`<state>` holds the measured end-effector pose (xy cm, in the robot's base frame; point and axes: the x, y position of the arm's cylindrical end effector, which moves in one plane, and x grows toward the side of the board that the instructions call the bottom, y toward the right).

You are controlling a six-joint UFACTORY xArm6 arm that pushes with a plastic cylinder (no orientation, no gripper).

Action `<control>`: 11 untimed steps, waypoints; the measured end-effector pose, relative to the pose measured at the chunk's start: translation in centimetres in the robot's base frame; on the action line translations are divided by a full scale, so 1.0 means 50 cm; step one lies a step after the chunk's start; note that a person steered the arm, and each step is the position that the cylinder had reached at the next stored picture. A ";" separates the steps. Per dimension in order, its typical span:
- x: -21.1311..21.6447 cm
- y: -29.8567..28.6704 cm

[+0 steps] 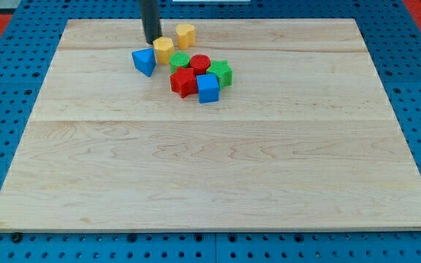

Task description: Slide the yellow heart slightly to the right and a bit down

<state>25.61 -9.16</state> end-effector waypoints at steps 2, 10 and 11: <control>0.005 0.113; -0.030 0.301; -0.014 0.367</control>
